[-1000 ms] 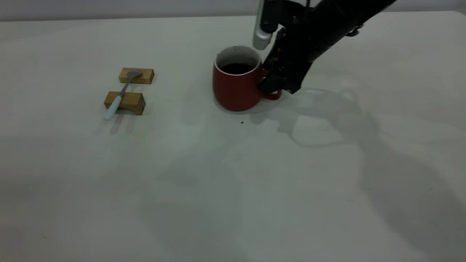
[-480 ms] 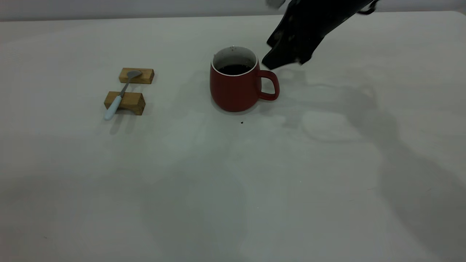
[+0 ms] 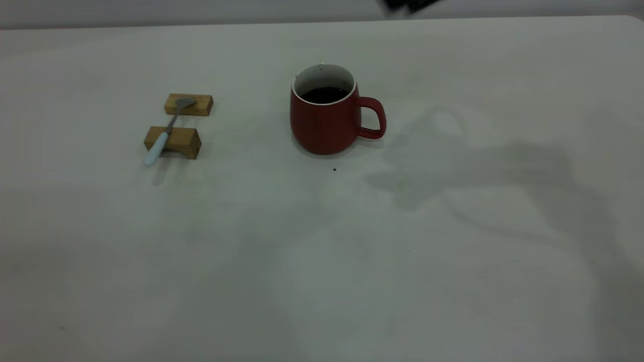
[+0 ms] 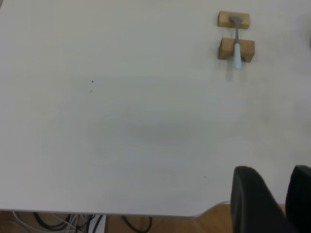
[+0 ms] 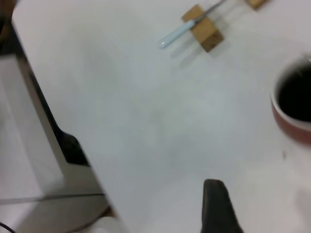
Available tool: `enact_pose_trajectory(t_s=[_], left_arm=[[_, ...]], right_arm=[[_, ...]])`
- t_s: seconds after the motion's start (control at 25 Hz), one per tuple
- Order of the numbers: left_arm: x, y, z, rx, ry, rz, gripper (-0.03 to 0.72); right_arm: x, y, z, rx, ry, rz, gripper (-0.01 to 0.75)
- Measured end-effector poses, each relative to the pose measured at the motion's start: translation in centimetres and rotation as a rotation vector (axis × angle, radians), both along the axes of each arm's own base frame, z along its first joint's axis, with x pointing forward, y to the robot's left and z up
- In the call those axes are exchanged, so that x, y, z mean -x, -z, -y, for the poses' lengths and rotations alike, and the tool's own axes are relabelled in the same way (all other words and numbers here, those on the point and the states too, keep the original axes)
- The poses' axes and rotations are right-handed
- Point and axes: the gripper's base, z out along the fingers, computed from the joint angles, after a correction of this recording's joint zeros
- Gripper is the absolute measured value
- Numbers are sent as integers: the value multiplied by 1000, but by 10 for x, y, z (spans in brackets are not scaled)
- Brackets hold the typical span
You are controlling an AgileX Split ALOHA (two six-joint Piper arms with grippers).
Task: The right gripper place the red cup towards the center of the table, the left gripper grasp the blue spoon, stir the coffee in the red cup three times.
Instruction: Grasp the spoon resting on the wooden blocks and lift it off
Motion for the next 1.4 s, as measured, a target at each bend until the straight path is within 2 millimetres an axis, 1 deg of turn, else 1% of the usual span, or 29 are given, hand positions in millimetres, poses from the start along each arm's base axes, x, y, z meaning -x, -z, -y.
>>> enact_pose_trajectory(t_s=[0.12,0.16,0.28,0.32,0.4,0.56,0.64,0.76,0.84,1.0,1.16,1.2,1.28,1.4], left_arm=[[0,0,0,0,0,0,245],[0,0,0,0,0,0,245],[0,0,0,0,0,0,245],[0,0,0,0,0,0,245],[0,0,0,0,0,0,245],[0,0,0,0,0,0,245],[0,0,0,0,0,0,245],[0,0,0,0,0,0,245],[0,0,0,0,0,0,245],[0,0,0,0,0,0,245],[0,0,0,0,0,0,245],[0,0,0,0,0,0,245],[0,0,0,0,0,0,245],[0,0,0,0,0,0,245]], right_arm=[[30,-41,17,97,129,-82,476],[41,-50,22,128,171,-118,472],[84,-82,41,244,282,-149,465],[98,-88,47,273,322,-161,464],[130,-103,61,334,398,-127,463],[193,-114,86,427,538,-114,461],[218,-110,100,472,618,-136,461],[247,-106,115,508,696,-86,461],[267,-103,117,491,722,-46,461],[301,-89,122,473,750,38,461],[323,-61,126,435,799,98,461],[327,-59,126,409,816,133,461],[335,-62,126,344,851,228,461],[348,-65,128,288,880,318,461]])
